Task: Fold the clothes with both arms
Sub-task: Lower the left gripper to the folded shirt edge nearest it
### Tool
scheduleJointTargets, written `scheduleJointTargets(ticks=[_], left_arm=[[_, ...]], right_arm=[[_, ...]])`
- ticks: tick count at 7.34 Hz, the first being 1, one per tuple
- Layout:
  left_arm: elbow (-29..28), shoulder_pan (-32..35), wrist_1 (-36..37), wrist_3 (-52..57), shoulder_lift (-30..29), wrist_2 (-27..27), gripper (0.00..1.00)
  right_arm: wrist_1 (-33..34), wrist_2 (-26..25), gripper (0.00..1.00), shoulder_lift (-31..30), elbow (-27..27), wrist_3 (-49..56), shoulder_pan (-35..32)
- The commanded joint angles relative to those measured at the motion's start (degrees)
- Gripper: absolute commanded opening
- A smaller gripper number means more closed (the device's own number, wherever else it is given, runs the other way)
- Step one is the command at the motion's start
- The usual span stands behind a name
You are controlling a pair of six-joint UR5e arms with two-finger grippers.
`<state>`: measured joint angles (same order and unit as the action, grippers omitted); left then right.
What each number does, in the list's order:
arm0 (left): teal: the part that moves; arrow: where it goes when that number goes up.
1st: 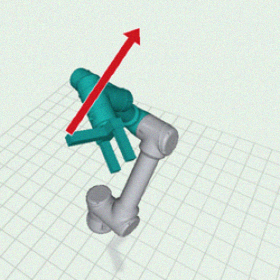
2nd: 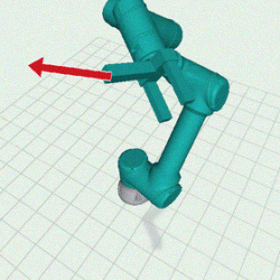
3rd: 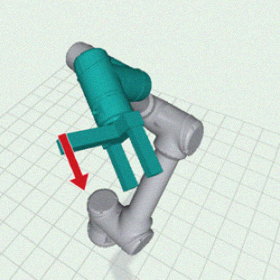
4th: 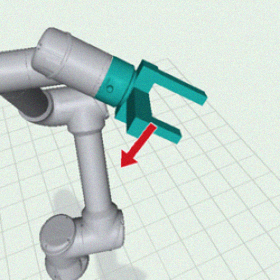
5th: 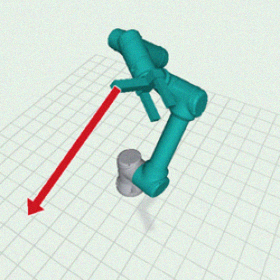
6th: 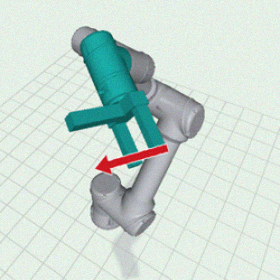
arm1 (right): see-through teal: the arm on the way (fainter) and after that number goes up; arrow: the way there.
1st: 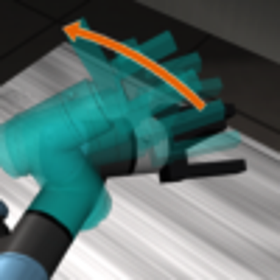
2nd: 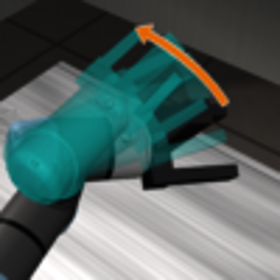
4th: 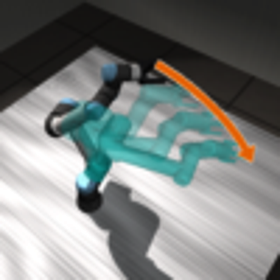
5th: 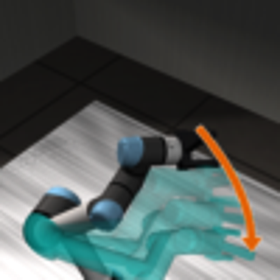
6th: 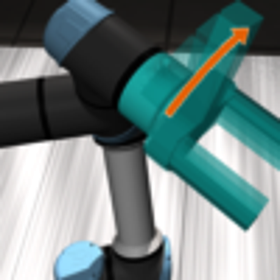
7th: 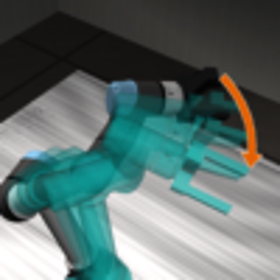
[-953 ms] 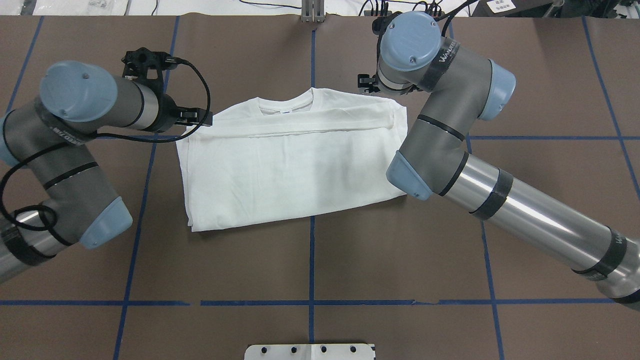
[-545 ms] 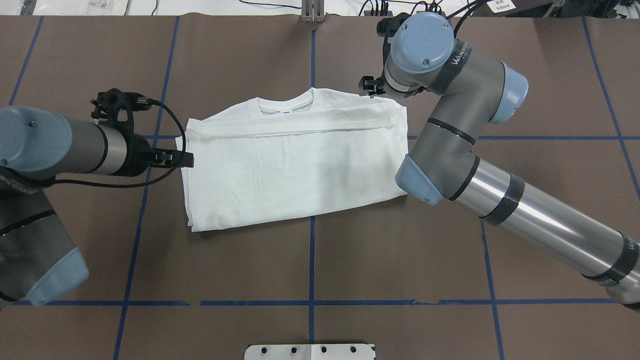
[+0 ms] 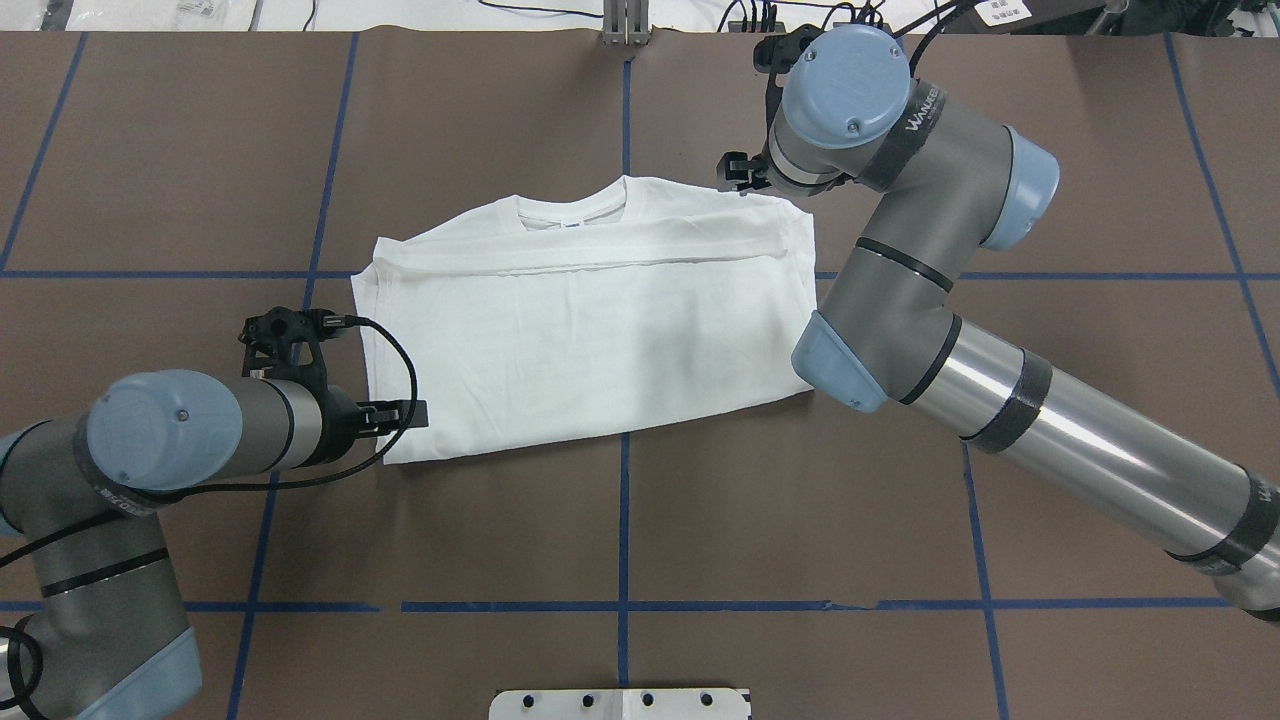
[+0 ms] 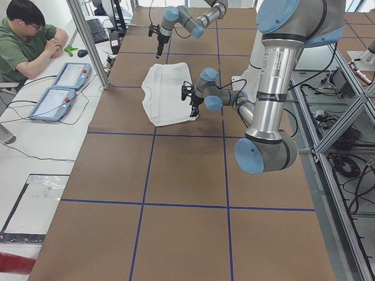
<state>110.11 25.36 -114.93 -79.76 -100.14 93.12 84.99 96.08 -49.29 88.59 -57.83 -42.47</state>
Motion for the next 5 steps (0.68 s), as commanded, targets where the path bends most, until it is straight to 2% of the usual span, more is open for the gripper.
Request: scheduleJointTargets(ticks=[1, 2, 4, 5], left_arm=[[-0.8, -1.5, 0.0, -2.2, -0.1, -1.0, 0.71], [-0.9, -1.5, 0.0, -2.2, -0.1, -1.0, 0.60], [-0.9, -2.0, 0.0, -2.2, -0.4, -0.9, 0.48], [-0.8, -2.5, 0.0, -2.2, -0.5, -0.9, 0.46]], right_arm=[[0.0, 0.0, 1.00, 0.0, 0.2, 0.0, 0.0], [0.0, -0.1, 1.00, -0.1, 0.2, -0.1, 0.0], [0.0, -0.1, 1.00, -0.2, 0.1, 0.0, -0.1], [0.0, -0.1, 1.00, -0.1, 0.1, 0.0, 0.0]])
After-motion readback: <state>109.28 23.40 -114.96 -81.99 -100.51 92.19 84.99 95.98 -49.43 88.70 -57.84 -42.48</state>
